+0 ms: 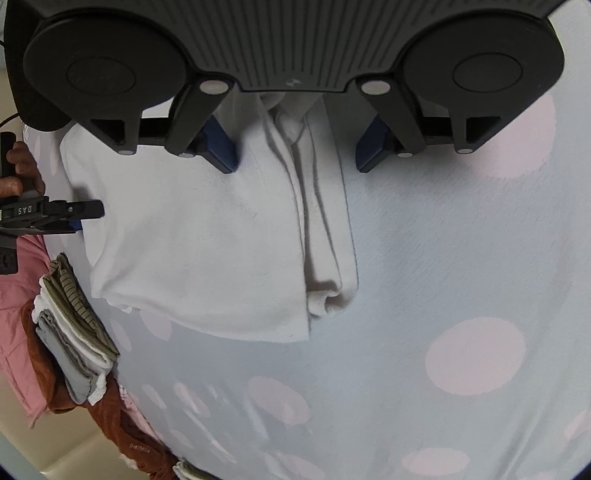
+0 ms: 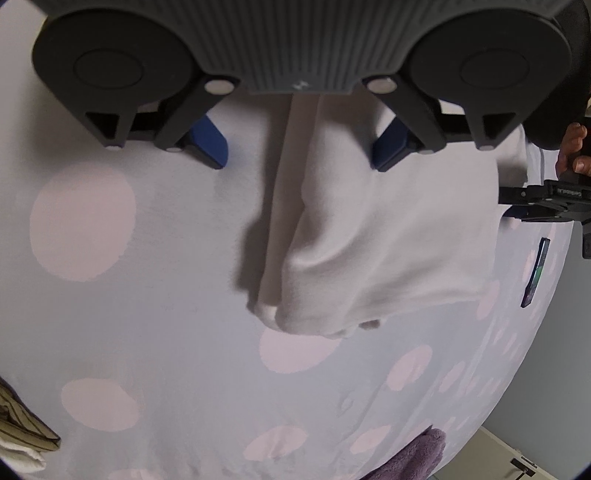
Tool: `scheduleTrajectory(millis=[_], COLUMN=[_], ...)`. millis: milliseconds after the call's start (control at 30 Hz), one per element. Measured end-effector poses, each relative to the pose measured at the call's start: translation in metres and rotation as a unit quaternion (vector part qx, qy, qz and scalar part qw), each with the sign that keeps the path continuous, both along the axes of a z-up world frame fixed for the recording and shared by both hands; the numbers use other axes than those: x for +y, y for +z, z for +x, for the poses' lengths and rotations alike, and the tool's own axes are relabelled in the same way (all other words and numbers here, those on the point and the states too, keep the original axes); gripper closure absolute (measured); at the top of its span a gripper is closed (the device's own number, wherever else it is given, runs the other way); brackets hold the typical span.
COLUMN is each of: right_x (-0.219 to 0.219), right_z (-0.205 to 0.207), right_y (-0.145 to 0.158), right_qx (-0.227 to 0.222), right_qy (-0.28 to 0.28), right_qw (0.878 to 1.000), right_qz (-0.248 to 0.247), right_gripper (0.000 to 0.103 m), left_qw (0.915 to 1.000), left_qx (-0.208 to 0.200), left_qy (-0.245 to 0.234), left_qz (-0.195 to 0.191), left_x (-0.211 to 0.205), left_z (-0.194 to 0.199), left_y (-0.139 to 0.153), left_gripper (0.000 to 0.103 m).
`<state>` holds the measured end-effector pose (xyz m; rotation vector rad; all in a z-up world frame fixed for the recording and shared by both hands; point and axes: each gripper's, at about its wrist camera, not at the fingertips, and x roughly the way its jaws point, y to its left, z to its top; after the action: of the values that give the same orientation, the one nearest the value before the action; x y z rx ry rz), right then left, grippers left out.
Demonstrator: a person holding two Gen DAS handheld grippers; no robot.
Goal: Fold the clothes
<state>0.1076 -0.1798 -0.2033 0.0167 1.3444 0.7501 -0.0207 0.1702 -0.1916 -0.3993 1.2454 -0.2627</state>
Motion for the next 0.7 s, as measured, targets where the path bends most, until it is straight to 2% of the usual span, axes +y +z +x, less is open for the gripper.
scheduleTrajectory(millis=[100,233,700], right_x=[0.017,0.026,0.044], right_z=[-0.003,-0.004,-0.011], right_y=[0.001,0.002,-0.001], right_qx=[-0.021,-0.021,-0.035], right_qy=[0.014,0.017,0.019], right_qw=[1.0,1.0,0.999], right_qz=[-0.01,-0.002,-0.001], right_gripper=[0.011,0.012,0.013], left_qw=[0.9999,0.9996,0.9996], left_qx=[-0.01,-0.02,0.0], left_qy=[0.012,0.009,0.011], left_qz=[0.005,0.019,0.028], left_x=[-0.002,-0.008,-0.013], left_z=[-0.002,-0.003,0.005], left_y=[0.001,0.002,0.001], left_gripper=[0.03,0.03,0.031])
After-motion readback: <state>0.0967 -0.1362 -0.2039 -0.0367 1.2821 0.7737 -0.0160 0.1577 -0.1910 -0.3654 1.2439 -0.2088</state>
